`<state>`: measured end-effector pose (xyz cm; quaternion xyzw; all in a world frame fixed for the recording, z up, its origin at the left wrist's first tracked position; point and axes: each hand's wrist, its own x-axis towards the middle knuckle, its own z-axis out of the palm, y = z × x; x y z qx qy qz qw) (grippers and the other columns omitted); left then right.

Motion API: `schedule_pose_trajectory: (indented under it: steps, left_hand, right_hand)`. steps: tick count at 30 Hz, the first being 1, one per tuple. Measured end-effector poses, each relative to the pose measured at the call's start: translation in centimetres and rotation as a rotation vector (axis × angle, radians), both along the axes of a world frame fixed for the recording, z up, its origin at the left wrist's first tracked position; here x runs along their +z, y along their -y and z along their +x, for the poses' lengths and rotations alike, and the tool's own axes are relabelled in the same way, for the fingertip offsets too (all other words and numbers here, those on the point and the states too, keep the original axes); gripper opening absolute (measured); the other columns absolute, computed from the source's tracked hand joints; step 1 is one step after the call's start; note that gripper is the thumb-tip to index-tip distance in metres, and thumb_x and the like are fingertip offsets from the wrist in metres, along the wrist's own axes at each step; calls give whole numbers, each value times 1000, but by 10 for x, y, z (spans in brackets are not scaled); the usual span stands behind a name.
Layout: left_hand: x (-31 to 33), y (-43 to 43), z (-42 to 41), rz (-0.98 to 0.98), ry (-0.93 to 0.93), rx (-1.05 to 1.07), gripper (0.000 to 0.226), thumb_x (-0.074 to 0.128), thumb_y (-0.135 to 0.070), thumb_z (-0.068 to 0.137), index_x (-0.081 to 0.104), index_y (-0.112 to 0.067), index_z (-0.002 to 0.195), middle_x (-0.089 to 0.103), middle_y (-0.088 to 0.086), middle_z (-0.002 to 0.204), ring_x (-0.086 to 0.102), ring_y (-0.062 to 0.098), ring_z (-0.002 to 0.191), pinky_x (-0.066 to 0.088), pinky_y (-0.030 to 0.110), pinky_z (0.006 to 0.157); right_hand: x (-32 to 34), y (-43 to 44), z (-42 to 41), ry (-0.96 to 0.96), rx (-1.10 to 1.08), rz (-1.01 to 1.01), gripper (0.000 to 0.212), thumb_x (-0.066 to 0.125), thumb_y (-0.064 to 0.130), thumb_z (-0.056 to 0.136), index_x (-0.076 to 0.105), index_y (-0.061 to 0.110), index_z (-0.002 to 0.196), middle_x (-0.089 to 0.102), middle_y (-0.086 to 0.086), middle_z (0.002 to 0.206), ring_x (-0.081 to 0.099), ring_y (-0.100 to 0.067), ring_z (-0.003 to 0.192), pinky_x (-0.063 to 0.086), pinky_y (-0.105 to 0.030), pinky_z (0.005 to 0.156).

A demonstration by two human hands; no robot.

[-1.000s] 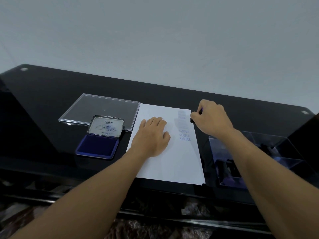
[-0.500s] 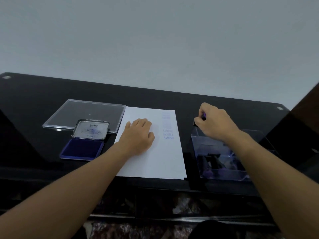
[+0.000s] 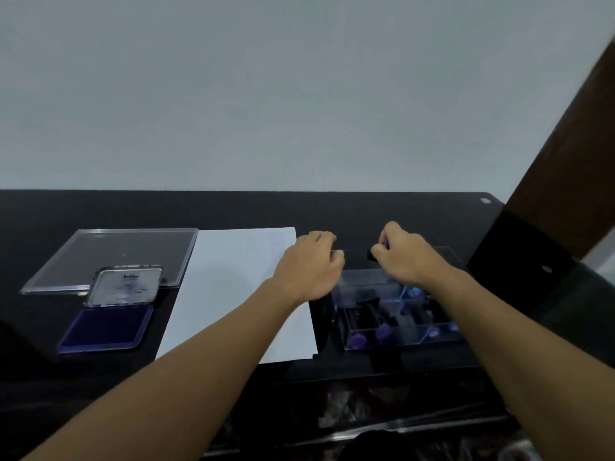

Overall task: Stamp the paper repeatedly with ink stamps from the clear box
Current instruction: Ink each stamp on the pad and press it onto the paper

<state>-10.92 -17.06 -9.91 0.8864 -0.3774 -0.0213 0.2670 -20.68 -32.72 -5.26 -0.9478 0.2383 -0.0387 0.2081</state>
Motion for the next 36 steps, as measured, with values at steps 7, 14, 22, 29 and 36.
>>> schedule_pose_trajectory:
  steps: [7, 14, 22, 29, 36]
  left_hand:
    - [-22, 22, -17, 74, -18, -42, 50, 33, -29, 103, 31, -12, 150, 31, 5, 158, 26, 24, 145, 25, 46, 119]
    - [-33, 22, -13, 55, -46, -30, 56, 33, -21, 101, 20, -16, 155, 15, 2, 164, 13, 21, 151, 20, 47, 121]
    - [-31, 20, -17, 50, -63, -38, 57, 34, -18, 99, 19, -16, 155, 13, 1, 165, 12, 21, 151, 21, 49, 120]
    - [-29, 19, -18, 85, -45, -36, 58, 35, -19, 99, 18, -16, 154, 11, 2, 165, 13, 23, 150, 24, 51, 118]
    - [-26, 19, -20, 124, -56, -25, 58, 32, -20, 101, 14, -18, 156, 6, 1, 166, 10, 23, 151, 21, 51, 119]
  right_hand:
    - [-17, 6, -3, -30, 23, -144, 15, 58, 31, 95, 48, 22, 102, 59, -4, 95, 57, -27, 83, 48, -38, 71]
    - [-26, 3, 6, -90, 28, -287, 15, 61, 23, 90, 48, 19, 97, 59, -7, 95, 55, -31, 84, 43, -38, 68]
    - [-16, 6, -6, -51, 24, -130, 12, 55, 36, 96, 56, 23, 94, 61, 1, 90, 60, -23, 84, 49, -36, 70]
    - [-10, -8, -37, 46, 90, -89, 11, 53, 28, 93, 58, 25, 84, 65, 5, 82, 61, -18, 76, 53, -38, 66]
    - [-8, -30, -46, -386, 305, -83, 15, 49, 33, 96, 63, 35, 102, 64, 5, 114, 61, -21, 104, 53, -43, 93]
